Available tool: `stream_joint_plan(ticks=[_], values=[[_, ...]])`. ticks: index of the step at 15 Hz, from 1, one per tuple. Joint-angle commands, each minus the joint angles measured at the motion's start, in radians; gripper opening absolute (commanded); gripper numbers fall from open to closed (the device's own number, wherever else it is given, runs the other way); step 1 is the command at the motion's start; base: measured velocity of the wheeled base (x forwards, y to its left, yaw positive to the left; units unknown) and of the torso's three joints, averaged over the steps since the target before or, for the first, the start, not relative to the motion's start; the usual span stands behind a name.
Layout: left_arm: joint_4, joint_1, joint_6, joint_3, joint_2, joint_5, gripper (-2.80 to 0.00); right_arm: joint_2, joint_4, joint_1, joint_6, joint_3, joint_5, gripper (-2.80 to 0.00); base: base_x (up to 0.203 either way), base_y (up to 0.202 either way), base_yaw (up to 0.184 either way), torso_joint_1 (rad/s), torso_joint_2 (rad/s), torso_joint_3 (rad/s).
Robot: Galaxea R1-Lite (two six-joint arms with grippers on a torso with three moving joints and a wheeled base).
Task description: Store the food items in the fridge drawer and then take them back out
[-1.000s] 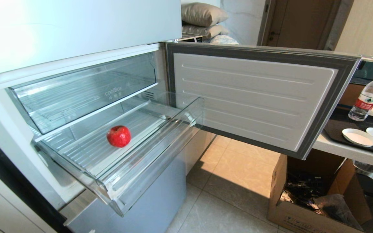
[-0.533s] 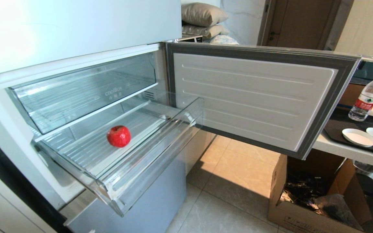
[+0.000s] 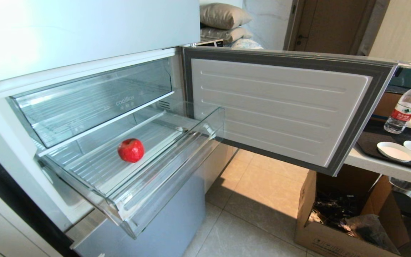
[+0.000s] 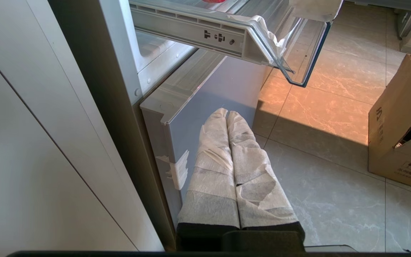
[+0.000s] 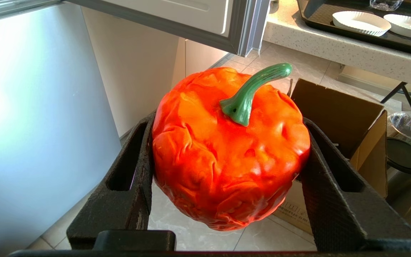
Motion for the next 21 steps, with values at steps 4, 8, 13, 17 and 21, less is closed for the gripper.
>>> stream_joint_plan(ticks=[4,8,13,17,21], values=[[0.001,0.0,0.0,0.0,0.0,0.0,-2.8,0.001,-0.001,0.0,0.014,0.0,-0.005,-2.8,0.0,0.0,0.0,0.0,0.0,0.0],[0.001,0.0,0.0,0.0,0.0,0.0,-2.8,0.002,0.002,0.0,-0.008,0.002,-0.01,-2.8,0.0,0.0,0.0,0.0,0.0,0.0],[0.001,0.0,0.0,0.0,0.0,0.0,-2.8,0.001,-0.002,0.0,0.03,0.002,-0.012,-2.8,0.0,0.0,0.0,0.0,0.0,0.0],[0.001,0.0,0.0,0.0,0.0,0.0,-2.8,0.001,0.003,0.0,-0.002,0.002,-0.003,-2.8,0.0,0.0,0.0,0.0,0.0,0.0],[0.001,0.0,0.0,0.0,0.0,0.0,-2.8,0.001,0.003,0.0,-0.004,0.002,-0.007,-2.8,0.0,0.0,0.0,0.0,0.0,0.0]])
